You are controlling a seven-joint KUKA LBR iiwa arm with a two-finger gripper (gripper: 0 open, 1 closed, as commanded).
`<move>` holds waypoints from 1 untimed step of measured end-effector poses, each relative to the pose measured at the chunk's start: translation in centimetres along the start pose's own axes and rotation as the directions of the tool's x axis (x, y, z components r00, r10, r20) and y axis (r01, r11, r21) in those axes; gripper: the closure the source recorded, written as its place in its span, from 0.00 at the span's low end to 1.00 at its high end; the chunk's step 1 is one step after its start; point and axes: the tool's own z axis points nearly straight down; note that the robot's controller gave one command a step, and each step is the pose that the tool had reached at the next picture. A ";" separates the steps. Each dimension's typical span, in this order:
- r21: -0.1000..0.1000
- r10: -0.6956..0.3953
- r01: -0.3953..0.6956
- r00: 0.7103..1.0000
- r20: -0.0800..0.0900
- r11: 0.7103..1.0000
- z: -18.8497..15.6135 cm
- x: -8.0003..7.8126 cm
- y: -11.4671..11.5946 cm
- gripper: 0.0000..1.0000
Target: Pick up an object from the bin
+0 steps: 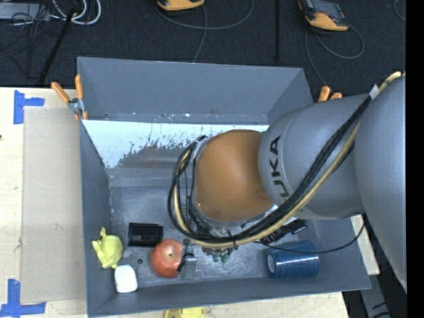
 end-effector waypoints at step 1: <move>-0.001 -0.255 0.255 0.967 0.007 0.967 -0.7 -0.1 0.1 0.00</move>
Offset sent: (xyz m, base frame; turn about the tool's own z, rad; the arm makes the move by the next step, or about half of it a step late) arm 0.0247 0.0068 -0.0735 0.1827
